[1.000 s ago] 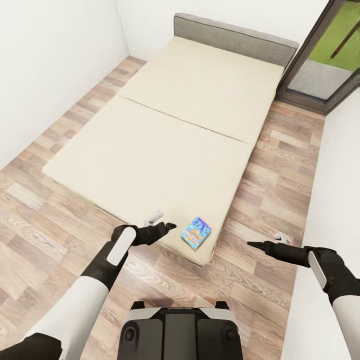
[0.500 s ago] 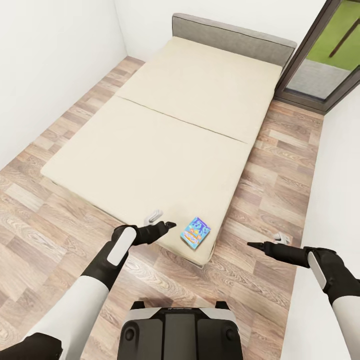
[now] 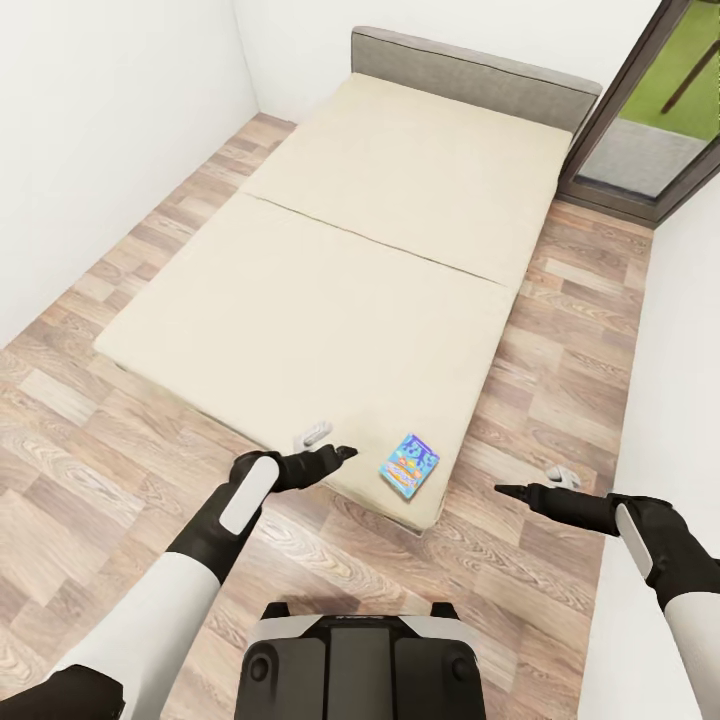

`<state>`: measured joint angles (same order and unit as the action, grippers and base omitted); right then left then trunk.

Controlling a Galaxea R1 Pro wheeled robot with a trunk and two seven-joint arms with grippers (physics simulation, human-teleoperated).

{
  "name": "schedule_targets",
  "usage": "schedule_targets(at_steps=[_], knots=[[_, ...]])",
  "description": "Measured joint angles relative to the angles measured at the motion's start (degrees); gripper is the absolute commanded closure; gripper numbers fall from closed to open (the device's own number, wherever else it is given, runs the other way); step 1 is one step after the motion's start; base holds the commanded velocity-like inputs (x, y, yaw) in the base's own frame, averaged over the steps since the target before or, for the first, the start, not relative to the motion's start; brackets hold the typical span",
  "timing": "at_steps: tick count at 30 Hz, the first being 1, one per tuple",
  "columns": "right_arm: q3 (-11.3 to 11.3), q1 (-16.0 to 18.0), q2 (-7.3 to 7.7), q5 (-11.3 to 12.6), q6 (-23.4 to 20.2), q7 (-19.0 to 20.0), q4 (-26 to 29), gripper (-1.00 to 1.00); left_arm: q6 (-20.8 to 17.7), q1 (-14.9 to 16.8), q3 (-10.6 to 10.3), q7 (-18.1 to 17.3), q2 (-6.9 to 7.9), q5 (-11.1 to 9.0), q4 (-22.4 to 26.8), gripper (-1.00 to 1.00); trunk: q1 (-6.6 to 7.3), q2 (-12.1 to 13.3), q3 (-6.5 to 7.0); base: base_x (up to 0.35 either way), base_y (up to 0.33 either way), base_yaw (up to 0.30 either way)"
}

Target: Put all the toys in the child's room - the three board games (two on the bed and one on the table), the two jigsaw puzzles on the table, and the tennis ball on the table - inside the toy box on the table in the child's room.

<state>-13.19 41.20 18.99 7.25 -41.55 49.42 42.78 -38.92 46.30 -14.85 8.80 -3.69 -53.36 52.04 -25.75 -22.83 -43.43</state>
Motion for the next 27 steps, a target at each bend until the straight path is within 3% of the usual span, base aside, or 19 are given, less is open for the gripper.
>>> schedule_targets(at_steps=[14,27], knots=[[0.0,0.0,-0.06,0.0,0.0,0.0,0.0,-1.0,0.2,0.0,-0.5,0.0,-0.02,0.0,0.1,-1.0,0.0,0.0,0.0,0.0,0.068,-0.192],[0.0,0.0,-0.03,0.0,0.0,0.0,0.0,-1.0,0.2,0.0,-0.6,0.0,0.05,0.0,0.2,-1.0,0.0,0.0,0.0,0.0,0.012,-0.092]])
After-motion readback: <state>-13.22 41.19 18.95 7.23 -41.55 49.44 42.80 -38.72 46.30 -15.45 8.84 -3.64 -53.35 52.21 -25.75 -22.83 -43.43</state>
